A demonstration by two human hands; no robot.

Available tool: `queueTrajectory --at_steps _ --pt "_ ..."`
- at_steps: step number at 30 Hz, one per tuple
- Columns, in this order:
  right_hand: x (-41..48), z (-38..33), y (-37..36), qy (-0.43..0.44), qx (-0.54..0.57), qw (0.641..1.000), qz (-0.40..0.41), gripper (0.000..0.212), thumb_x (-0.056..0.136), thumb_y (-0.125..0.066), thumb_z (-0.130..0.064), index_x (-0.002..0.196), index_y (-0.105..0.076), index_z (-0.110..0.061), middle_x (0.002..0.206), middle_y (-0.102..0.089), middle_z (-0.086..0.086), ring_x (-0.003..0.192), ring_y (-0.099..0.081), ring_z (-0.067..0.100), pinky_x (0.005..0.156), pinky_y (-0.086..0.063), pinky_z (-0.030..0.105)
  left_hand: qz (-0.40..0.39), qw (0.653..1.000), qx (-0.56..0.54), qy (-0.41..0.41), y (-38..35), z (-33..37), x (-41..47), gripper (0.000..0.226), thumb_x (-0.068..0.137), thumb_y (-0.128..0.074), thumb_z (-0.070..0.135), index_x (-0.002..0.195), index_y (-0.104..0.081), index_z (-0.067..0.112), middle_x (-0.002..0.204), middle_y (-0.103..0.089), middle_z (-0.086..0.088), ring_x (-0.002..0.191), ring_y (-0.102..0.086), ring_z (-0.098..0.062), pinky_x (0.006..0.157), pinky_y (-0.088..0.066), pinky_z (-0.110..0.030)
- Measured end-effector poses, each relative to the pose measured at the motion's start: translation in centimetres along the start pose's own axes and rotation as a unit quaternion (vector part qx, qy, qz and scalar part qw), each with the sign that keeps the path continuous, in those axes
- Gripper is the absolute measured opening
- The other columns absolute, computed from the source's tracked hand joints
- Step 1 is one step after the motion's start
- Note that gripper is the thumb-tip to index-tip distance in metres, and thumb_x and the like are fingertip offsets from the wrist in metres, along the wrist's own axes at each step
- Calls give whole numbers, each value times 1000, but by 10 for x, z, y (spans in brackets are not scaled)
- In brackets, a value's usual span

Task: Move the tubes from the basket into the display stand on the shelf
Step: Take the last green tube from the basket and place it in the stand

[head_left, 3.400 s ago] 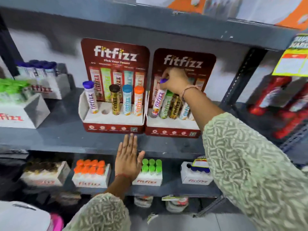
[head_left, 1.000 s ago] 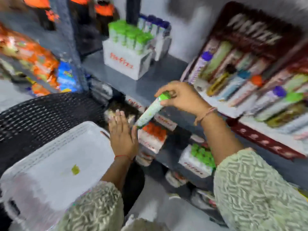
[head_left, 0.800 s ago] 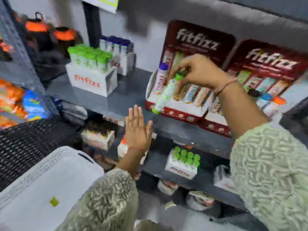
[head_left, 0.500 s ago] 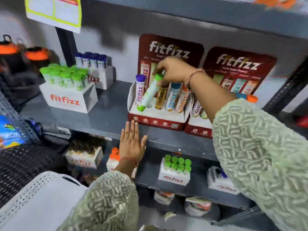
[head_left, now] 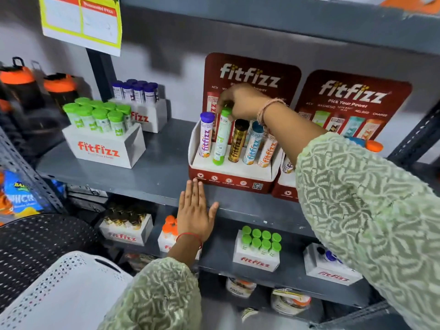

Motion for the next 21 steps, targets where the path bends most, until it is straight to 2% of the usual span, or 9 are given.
queueTrajectory --at_steps 4,8,10,11,13,14,16,18,21 --pt "2 1 -1 6 -12 1000 16 41 78 -49 15 103 -67 -13 120 -61 9 108 -58 26 82 -47 27 -8 1000 7 0 1 0 1 96 63 38 63 139 13 9 155 6 -11 133 23 -16 111 12 -32" --pt "5 5 -15 3 5 999 -37 39 78 -52 14 100 -69 -14 123 -62 8 109 -60 25 93 -52 30 -13 1000 16 1 0 -1 1 93 63 38 62 137 16 10 155 7 -10 133 24 -17 111 13 -32" --pt "3 7 -19 -7 35 999 -39 34 76 -64 2 106 -66 -15 126 -61 7 113 -57 23 89 -48 25 -16 1000 20 2 0 -2 1 90 63 39 61 135 19 11 154 8 -10 133 25 -18 111 13 -32" --pt "3 7 -18 -12 39 999 -32 36 75 -71 -10 109 -63 -14 126 -60 8 113 -56 23 91 -46 26 -18 1000 21 1 0 -2 1 89 63 39 61 134 20 11 154 9 -10 132 25 -18 110 14 -32" --pt "6 9 -18 -41 -9 999 -24 49 74 -71 -40 111 -60 -10 121 -62 9 112 -55 26 100 -43 36 -18 1000 18 1 0 -2 1 88 63 39 61 134 21 12 154 9 -10 132 25 -17 110 14 -32" --pt "7 10 -19 -55 -50 997 -24 52 76 -66 -47 109 -61 -8 118 -63 10 112 -55 28 103 -41 41 -18 1000 16 1 0 -2 1 88 63 38 61 134 21 12 154 9 -10 132 25 -17 110 14 -32" --pt "10 9 -19 -55 -75 995 -25 44 79 -65 -41 108 -62 -7 118 -64 10 113 -54 28 106 -37 43 -20 1000 9 4 0 -2 2 87 63 38 61 133 21 12 154 9 -10 133 25 -17 110 14 -32" --pt "12 9 -18 -53 -32 997 -37 35 77 -71 -22 110 -64 -13 122 -64 6 117 -54 24 109 -36 40 -20 1000 15 -1 -1 -2 2 87 63 38 61 133 21 12 154 10 -9 133 25 -17 110 14 -32" --pt "13 9 -16 -56 9 997 -59 39 73 -70 0 108 -66 -16 124 -63 3 117 -56 20 107 -42 35 -21 1000 15 -4 -1 -2 1 91 63 39 61 136 18 11 154 9 -10 133 24 -17 110 13 -32"
Point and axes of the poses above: each hand's wrist, its own x-axis towards the middle knuckle, its own y-axis out of the back of the hand, z = x × y, the point moved 3 cm from there along x, towards the middle knuckle
